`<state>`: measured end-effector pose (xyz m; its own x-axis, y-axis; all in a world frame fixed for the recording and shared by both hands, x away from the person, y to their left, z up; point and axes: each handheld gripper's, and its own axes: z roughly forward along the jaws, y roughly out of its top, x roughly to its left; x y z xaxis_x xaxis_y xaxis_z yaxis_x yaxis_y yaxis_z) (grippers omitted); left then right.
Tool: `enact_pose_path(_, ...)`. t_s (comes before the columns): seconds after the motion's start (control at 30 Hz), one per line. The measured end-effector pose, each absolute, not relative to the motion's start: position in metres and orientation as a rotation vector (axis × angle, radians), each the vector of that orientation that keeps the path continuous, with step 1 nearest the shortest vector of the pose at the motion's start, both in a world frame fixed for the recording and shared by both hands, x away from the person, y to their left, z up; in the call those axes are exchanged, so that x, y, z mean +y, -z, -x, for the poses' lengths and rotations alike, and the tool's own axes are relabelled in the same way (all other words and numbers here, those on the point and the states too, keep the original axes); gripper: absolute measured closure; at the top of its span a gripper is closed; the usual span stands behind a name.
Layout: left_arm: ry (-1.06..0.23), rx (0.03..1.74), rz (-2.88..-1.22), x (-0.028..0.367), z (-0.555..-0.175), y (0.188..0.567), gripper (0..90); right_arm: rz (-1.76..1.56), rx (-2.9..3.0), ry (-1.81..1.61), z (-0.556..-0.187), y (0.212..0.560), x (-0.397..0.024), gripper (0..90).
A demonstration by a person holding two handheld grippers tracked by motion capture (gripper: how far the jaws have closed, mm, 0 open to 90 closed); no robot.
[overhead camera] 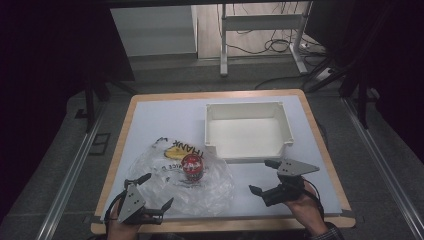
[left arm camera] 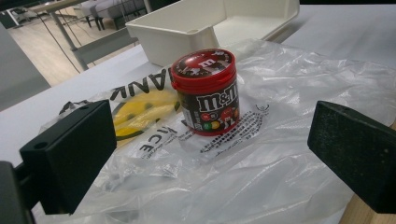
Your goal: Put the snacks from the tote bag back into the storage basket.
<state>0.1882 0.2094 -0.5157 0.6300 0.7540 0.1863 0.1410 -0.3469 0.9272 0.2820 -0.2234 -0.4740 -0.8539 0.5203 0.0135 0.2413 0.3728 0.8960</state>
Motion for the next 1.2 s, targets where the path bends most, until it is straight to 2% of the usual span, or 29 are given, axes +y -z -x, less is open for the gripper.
enact_pose_path(1.2, -0.763, 0.715, -1.852, 0.209, -0.188, 0.516, 1.2, -0.636, 2.481, -1.398, -0.3, 0.476, -0.172, 0.7)
